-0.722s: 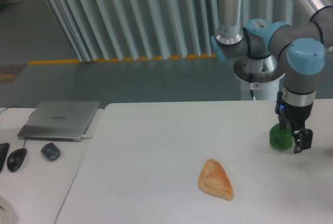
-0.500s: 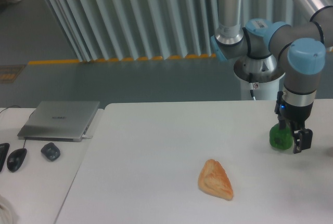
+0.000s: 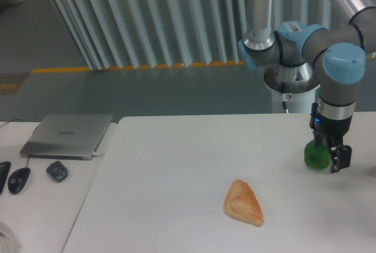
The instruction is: Place the triangular bread in the basket
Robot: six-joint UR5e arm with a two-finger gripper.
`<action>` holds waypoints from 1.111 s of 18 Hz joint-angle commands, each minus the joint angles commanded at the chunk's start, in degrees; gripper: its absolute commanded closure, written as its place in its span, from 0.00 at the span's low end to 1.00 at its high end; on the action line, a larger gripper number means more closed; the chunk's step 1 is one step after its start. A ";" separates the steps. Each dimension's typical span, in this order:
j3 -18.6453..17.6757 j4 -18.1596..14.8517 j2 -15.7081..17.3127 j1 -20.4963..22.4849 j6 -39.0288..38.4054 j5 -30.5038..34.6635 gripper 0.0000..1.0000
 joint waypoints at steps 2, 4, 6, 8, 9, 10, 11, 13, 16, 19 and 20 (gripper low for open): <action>-0.53 0.43 0.18 0.09 -1.22 0.08 0.00; -0.71 1.49 0.18 -0.09 -4.90 0.17 0.00; -0.71 2.89 0.09 -0.35 -9.30 -0.09 0.00; -0.71 5.70 -0.17 -1.84 -14.04 -0.79 0.00; -0.71 6.58 -0.44 -2.72 -16.50 -1.23 0.00; -0.71 6.85 -0.53 -3.33 -19.40 -1.49 0.00; -0.62 6.94 -0.87 -4.12 -21.95 -1.67 0.00; 0.08 7.20 -1.58 -6.23 -25.39 -1.67 0.00; 0.43 7.29 -1.67 -8.08 -26.81 -1.76 0.00; 0.35 8.17 -1.67 -9.84 -31.00 -1.67 0.00; 0.35 8.61 -1.93 -10.80 -33.55 -1.50 0.00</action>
